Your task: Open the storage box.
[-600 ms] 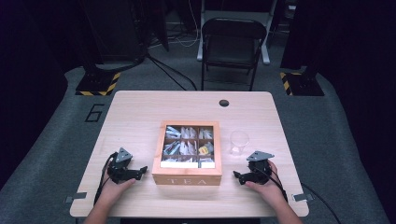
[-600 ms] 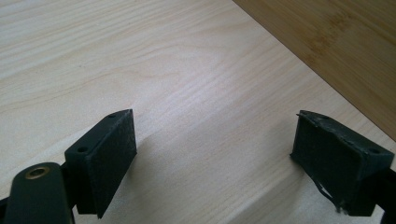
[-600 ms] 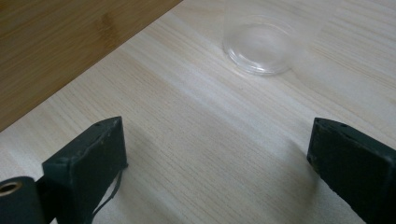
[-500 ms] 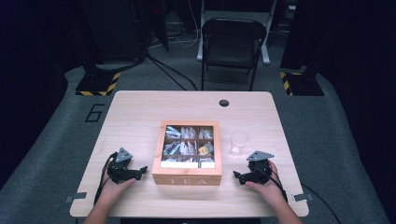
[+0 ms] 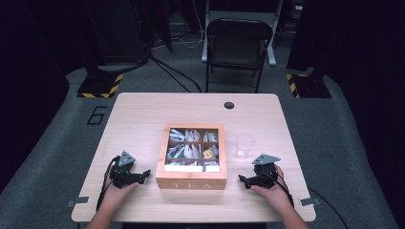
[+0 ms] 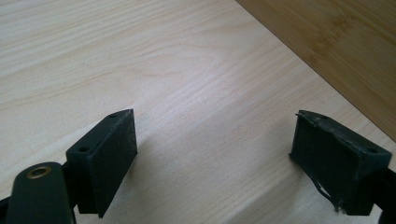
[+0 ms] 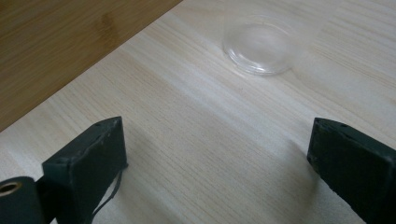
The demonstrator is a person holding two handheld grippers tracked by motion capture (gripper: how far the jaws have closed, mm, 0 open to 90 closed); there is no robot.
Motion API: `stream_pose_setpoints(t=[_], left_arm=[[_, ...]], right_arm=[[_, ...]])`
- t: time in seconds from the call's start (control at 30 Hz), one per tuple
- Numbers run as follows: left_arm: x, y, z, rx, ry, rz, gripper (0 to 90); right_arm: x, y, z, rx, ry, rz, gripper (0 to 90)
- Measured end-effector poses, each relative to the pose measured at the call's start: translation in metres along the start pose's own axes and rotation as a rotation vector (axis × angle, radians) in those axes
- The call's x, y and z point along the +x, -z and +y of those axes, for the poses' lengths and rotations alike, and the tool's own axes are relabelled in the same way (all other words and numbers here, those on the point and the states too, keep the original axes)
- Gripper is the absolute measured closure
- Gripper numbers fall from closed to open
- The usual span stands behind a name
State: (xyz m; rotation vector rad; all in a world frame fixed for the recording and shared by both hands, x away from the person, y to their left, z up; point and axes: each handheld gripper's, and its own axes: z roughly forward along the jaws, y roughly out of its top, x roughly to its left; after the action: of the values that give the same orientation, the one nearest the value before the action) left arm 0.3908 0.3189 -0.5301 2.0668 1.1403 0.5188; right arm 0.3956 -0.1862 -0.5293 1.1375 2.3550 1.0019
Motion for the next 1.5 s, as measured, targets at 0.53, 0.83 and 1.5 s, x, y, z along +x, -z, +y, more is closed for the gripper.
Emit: stream_pose_setpoints(t=[0.53, 0.83, 1.5], left_arm=[[0.0, 0.002, -0.001, -0.008, 0.02, 0.007, 18.1], [-0.001, 0.01, 0.002, -0.023, 0.032, 0.014, 26.6], [-0.008, 0.031, 0.008, -0.036, 0.053, -0.079, 34.3]], right_arm=[[0.002, 0.003, -0.001, -0.03, 0.002, 0.008, 17.1], [0.001, 0.009, 0.001, -0.023, -0.025, 0.006, 31.5], [0.017, 0.034, 0.015, -0.061, 0.013, 0.041, 35.5]])
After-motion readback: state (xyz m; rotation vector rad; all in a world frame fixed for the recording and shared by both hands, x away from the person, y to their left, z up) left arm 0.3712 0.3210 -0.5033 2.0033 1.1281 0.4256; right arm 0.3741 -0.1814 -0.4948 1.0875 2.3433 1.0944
